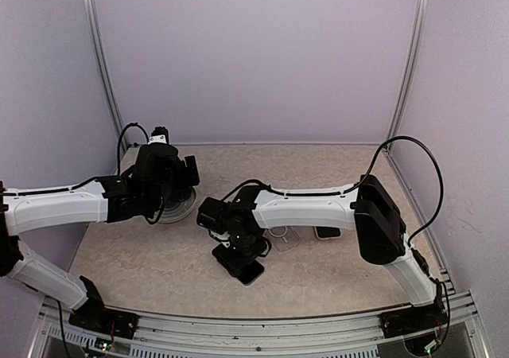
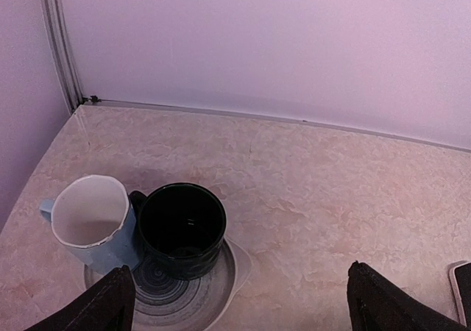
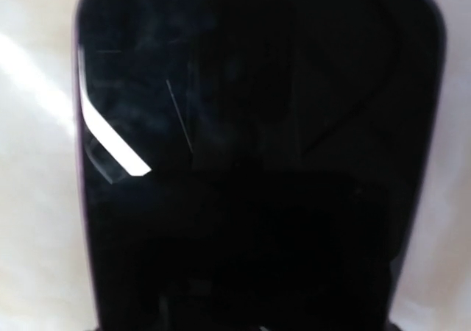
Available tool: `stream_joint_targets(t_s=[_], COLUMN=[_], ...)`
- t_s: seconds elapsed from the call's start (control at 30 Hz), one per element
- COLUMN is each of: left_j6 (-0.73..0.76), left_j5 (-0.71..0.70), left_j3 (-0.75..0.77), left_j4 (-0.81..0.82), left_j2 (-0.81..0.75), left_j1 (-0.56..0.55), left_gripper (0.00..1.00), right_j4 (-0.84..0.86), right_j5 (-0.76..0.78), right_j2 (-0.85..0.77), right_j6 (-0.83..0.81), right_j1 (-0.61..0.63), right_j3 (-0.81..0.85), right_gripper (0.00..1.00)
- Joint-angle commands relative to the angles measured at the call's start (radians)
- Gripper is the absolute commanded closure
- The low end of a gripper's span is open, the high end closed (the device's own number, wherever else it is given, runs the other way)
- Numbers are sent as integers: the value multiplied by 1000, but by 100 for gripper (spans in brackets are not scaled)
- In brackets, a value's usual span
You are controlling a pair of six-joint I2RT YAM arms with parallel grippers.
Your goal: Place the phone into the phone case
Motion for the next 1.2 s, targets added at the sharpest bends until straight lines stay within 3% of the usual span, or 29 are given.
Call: stream_joint_targets(t_s=[0.0, 0.33, 0.6, 1.17], left_j6=[2, -2, -9, -2], left_j5=[4, 11, 24, 35], left_j3=[-5, -7, -6, 29], left_j4=[8, 8, 7, 5], left_j2=[9, 16, 26, 70], left_j1=[10, 12, 16, 19], left_gripper=[1, 1, 1, 1], right_j4=[31, 286, 529, 622], right_j5=[78, 114, 205, 189], right_j2=[-91, -262, -393, -376], right_j6=[26, 42, 47, 87], right_j1=[-18, -96, -228, -261], right_j3=[-45, -268, -466, -635], right_gripper=[49, 51, 52, 54])
